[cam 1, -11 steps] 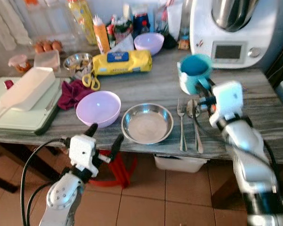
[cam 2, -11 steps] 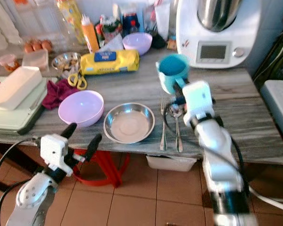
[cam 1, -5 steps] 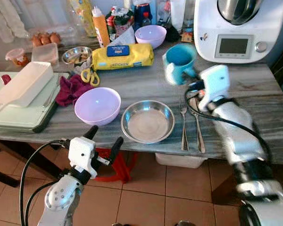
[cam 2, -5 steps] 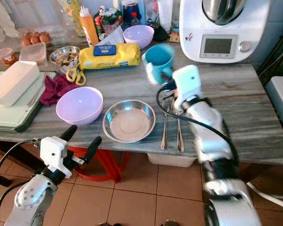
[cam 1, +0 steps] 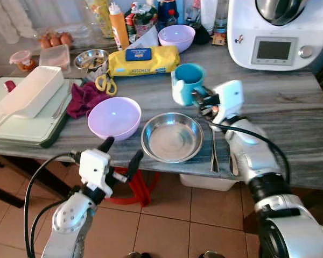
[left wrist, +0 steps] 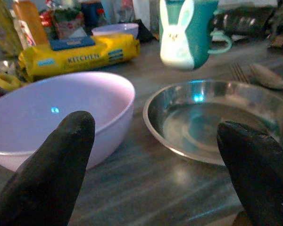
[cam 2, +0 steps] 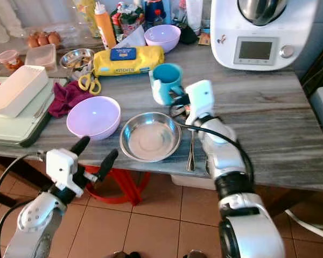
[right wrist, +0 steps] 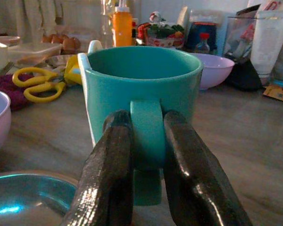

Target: Setting the table

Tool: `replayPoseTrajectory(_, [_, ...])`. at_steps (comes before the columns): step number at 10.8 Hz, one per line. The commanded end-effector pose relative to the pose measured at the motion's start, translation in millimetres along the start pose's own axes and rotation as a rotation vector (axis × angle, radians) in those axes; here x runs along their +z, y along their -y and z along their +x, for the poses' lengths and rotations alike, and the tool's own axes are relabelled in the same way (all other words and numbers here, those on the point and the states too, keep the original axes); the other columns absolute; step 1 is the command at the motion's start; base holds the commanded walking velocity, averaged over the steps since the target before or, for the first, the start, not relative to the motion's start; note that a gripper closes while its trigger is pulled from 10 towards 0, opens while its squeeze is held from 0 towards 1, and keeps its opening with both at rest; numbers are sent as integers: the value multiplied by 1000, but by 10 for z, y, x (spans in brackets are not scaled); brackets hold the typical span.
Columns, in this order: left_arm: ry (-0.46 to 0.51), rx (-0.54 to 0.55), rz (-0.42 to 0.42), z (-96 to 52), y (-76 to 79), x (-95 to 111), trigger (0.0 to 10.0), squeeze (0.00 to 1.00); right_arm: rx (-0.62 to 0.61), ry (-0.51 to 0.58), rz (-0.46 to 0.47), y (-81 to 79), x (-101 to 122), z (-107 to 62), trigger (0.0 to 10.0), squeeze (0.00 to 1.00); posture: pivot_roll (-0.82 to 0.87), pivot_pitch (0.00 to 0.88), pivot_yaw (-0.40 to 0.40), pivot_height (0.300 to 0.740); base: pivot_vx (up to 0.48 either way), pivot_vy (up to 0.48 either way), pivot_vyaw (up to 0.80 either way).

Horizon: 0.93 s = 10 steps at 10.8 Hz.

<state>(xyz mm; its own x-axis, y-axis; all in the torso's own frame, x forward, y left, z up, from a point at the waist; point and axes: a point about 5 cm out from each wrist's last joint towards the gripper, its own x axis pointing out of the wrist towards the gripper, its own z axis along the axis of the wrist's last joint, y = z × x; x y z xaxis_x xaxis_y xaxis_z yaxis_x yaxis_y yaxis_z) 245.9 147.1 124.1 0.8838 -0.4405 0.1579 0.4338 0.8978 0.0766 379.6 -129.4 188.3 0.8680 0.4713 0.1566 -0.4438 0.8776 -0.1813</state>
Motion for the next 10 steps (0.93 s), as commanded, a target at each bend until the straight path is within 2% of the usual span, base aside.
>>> replayPoseTrajectory(1, [0, -5, -2, -12, 0, 25, 10000, 0, 5, 33, -17, 6, 88, 48, 10000, 0, -72, 153, 113, 740, 0, 0, 0])
replayPoseTrajectory(3, [42, -71, -45, 42, 116, 146, 10000, 0, -17, -2, 19, 53, -20, 31, 10000, 0, -67, 157, 110, 740, 0, 0, 0])
replayPoseTrajectory(5, [48, -125, -112, 39, 193, 169, 10000, 0, -15, -9, 6, 51, -35, 41, 10000, 0, -63, 158, 105, 740, 0, 0, 0])
replayPoseTrajectory(8, [41, -134, -98, 63, 182, 165, 10000, 0, -31, -15, -9, 73, -49, 53, 10000, 0, -73, 154, 102, 740, 0, 0, 0])
replayPoseTrajectory(9, [35, -128, -93, 80, 167, 145, 10000, 0, -28, -17, -2, 64, -59, 58, 10000, 765, -79, 152, 104, 740, 0, 0, 0])
replayPoseTrajectory(10, [34, -131, -91, 85, 167, 141, 10000, 0, -28, -18, 0, 58, -67, 59, 10000, 922, -80, 152, 104, 740, 0, 0, 0])
